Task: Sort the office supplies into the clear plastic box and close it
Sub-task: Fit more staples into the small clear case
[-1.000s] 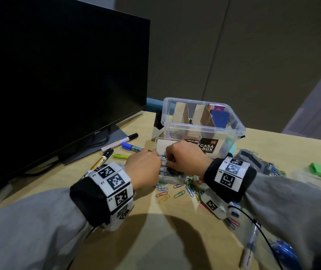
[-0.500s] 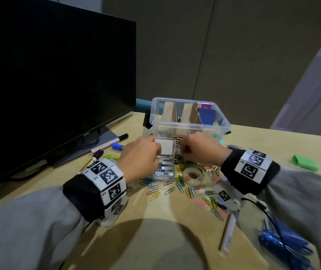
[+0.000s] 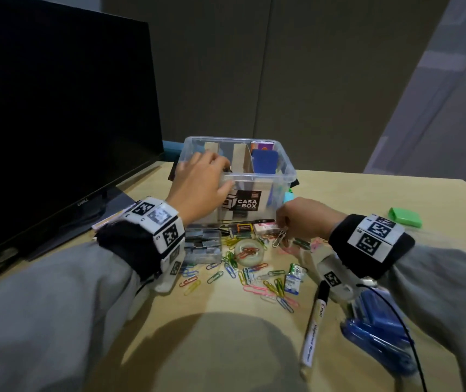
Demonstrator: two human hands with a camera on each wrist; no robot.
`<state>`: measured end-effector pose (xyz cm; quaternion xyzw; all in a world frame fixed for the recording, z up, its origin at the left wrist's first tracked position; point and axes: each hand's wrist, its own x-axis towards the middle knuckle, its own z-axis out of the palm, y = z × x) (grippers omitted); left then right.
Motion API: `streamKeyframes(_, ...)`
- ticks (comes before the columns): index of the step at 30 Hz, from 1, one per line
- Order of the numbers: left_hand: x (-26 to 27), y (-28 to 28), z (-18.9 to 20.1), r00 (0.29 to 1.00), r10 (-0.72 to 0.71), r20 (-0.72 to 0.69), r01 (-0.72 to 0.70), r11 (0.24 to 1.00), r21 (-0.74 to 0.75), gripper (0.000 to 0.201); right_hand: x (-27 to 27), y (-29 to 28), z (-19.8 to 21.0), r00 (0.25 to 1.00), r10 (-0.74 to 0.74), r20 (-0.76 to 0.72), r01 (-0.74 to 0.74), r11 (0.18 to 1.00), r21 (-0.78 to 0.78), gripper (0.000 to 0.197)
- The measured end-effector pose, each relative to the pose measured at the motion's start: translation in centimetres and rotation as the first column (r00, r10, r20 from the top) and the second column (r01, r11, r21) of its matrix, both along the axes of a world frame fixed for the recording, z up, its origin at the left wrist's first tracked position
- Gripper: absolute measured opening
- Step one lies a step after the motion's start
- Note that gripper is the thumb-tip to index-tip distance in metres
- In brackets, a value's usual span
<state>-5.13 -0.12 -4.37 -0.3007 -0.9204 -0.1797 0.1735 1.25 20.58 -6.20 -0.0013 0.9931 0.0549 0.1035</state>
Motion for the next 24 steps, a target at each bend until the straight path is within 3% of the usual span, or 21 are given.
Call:
streamKeyframes(6, -2.5, 1.6, 0.0, 0.991, 0.034, 0.126, -0.005, 0.974, -0.225, 0.052, -0.2, 0.5, -0.3, 1.0, 0.002, 0.003, -0.002, 1.0, 0.006, 0.027)
streamKeyframes(17, -3.1, 1.4, -0.3, 0.988, 0.015, 0.156, 0.021, 0.974, -0.224, 0.05, -0.3, -0.6, -1.3, 0.99, 0.088, 0.109, -0.087, 0.996, -0.01, 0.026)
streamKeyframes(21, -3.2, 1.4, -0.3, 0.988, 0.027, 0.152, 0.008, 0.974, -0.228, 0.05, -0.1, -0.9, -1.1, 0.978, 0.149, 0.147, -0.137, 0.987, -0.086, 0.021)
streamKeyframes(24, -3.3, 1.5, -0.5, 0.988, 0.028, 0.151, 0.006, 0.975, -0.222, 0.05, -0.1, -0.8, -0.5, 0.948, 0.167, 0.27, -0.125, 0.978, -0.165, 0.022)
